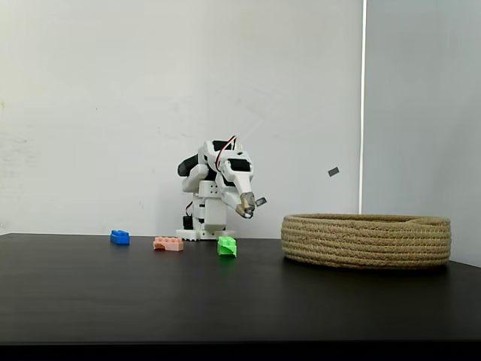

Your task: Place the lego blocks in the tray

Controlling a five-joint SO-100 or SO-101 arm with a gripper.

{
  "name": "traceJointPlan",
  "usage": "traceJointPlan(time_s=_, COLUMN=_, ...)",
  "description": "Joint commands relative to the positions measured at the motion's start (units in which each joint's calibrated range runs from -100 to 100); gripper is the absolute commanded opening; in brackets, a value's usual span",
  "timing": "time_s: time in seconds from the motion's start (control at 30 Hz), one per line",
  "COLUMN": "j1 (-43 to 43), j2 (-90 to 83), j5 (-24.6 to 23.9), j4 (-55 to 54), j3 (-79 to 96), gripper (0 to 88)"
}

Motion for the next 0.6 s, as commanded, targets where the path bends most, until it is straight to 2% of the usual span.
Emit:
traceJointPlan(time_s=0.0, j1=0.1, j2=-0.6, j5=0.5, j4=0.1, j3=0.6, gripper=0.3)
traceJointPlan(time_s=0.57, j1=0.6, j2=-0.6, j5=0.2, j4=0.1, j3=0.6, gripper=0.3)
